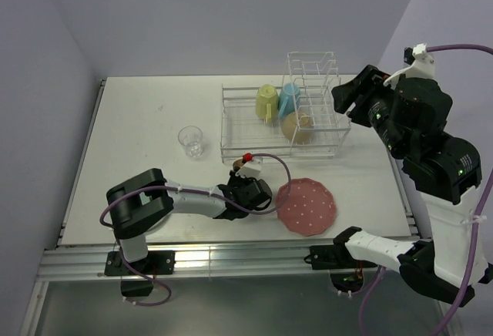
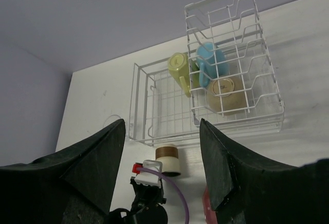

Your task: Load the mixed dishes into the dish rack

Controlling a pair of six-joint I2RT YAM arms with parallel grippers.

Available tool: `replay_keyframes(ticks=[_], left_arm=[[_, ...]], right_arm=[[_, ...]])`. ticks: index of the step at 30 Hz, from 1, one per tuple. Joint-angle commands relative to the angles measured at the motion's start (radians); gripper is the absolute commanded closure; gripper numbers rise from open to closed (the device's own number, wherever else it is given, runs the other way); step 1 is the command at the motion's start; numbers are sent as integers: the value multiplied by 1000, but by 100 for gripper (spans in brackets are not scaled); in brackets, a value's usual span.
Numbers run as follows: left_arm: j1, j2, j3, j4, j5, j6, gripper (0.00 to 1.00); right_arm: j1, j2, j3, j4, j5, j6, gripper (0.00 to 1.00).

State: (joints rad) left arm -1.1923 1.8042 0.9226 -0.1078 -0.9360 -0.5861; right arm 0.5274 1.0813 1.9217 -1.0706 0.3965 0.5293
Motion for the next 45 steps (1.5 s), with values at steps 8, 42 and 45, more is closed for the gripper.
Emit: replay_keyframes(ticks=[8,42,45], left_arm=[[-29,-227,-18,-160,54,-140,100],[-72,-993,177,83,348,181,100],[-70,-977,176,97,367,178,100]], right_arm=[[-7,-26,-56,35,-15,3,34],[100,92,-305,555,-857,699,0],[121,107,-306,569,-843,698,0]])
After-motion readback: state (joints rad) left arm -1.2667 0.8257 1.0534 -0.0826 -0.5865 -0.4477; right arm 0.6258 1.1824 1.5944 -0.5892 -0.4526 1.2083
